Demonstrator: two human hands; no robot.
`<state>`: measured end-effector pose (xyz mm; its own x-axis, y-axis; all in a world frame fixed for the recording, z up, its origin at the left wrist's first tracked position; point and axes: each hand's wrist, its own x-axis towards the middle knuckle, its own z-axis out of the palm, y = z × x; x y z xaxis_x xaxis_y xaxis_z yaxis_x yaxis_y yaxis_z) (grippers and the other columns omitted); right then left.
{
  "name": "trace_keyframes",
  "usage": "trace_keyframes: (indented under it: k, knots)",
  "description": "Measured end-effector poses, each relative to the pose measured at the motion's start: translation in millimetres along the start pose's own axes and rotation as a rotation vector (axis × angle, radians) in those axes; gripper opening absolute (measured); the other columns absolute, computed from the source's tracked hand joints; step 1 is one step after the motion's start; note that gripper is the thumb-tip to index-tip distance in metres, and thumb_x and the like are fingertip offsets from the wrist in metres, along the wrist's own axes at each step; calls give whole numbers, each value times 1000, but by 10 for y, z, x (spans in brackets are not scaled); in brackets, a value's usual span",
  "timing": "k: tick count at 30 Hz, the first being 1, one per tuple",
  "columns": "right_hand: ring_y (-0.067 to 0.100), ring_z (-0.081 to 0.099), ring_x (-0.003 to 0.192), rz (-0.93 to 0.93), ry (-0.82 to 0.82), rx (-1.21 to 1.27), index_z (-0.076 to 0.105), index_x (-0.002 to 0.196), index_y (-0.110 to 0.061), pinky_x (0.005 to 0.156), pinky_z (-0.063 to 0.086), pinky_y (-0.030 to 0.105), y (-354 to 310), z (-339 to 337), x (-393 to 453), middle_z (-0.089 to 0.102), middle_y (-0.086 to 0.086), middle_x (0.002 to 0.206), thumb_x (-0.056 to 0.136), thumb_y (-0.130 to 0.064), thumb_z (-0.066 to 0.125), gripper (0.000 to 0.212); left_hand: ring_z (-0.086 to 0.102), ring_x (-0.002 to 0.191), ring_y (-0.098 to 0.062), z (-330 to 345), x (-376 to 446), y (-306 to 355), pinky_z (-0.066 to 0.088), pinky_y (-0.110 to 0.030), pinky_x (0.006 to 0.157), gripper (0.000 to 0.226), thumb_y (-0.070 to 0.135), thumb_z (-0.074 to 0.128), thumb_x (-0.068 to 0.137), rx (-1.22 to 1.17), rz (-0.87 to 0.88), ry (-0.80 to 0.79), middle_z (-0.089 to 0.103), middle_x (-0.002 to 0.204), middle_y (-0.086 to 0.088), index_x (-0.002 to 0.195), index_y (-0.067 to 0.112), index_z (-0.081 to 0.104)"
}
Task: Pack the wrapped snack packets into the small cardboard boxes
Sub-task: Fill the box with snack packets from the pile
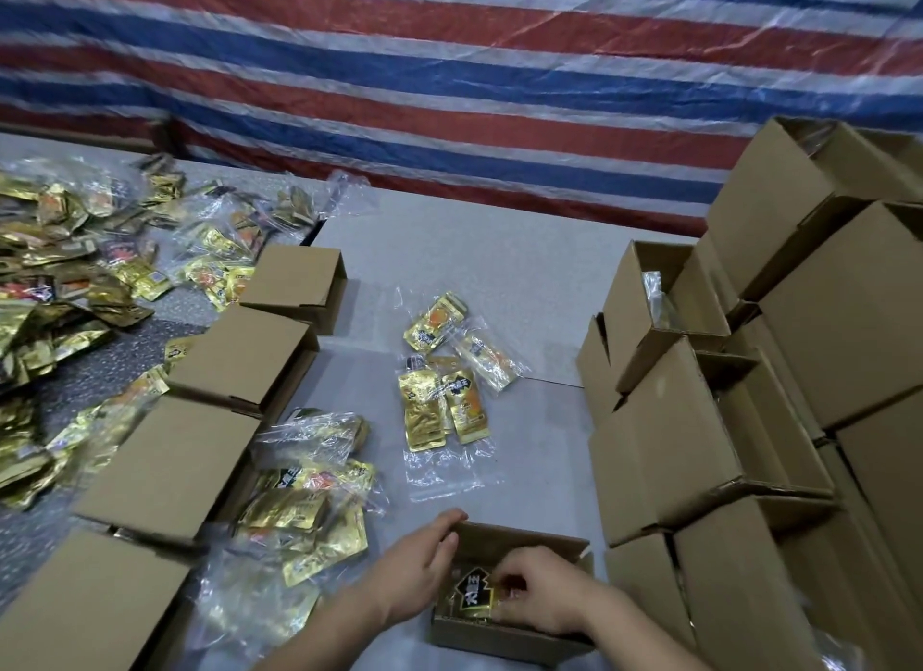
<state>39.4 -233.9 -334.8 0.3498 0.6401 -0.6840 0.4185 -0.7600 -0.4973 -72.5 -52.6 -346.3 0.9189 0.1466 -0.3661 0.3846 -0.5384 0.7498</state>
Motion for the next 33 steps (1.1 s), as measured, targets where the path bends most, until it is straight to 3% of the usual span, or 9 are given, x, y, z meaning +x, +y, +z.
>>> trace_keyframes:
  k: [4,9,13,16,18,21,25,30,33]
  knots:
    - [21,61,89,81,-77,-113,66,84,-20,72,42,27,-26,12,19,64,0,92,89,-41,55,24,42,124,0,26,16,-25,19,10,86,42,29,34,107,-29,4,11,45,147,7,148,24,36]
    - [25,42,138,210,-225,-69,43,147,-14,111,31,32,-125,167,88,43,13,152,102,-54,31,62,48,120,0,47,-12,-58,30,-7,95,40,32,34,107,1,9,-15,50,140,9,147,30,37]
    - [28,58,119,190,-49,-63,68,115,-15,92,43,29,-108,101,-22,65,13,121,100,-50,39,48,54,109,0,55,74,-72,32,2,85,33,31,36,106,-3,8,-29,57,124,12,139,30,43]
    - [23,64,90,74,348,-114,60,82,-23,67,42,30,-87,-30,-168,61,-3,85,93,-42,46,26,58,105,-4,41,205,-55,41,-13,91,23,31,37,105,22,24,-69,61,119,9,126,37,45]
    - [18,56,104,-6,578,-228,57,103,-26,83,43,32,-27,-130,-223,56,-6,107,94,-37,45,19,59,101,-6,9,305,5,44,-22,92,18,31,37,105,46,42,-119,62,113,6,119,38,45]
    - [25,50,119,77,508,-339,45,133,-20,99,42,40,91,-226,-240,51,1,128,95,-26,46,39,58,102,-11,-49,451,118,43,-24,89,19,31,35,105,94,68,-167,61,113,4,120,33,46]
    - [33,62,108,206,372,-323,46,120,-17,83,46,40,221,-120,-227,62,11,119,96,-24,49,25,55,118,-15,-4,554,253,40,-22,94,33,36,33,106,112,15,-161,56,133,1,138,31,39]
    - [28,64,109,319,521,-50,46,120,-25,83,47,33,328,-79,-212,66,4,113,96,-35,48,26,34,144,-20,165,400,369,28,-31,114,73,53,47,98,-115,-181,160,31,159,-3,155,17,20]
    - [23,65,110,402,638,40,44,130,-30,89,48,31,343,-175,-178,67,2,117,98,-23,45,33,30,145,-18,319,424,480,27,-21,109,91,56,56,92,-233,-294,118,25,161,-5,156,10,10]
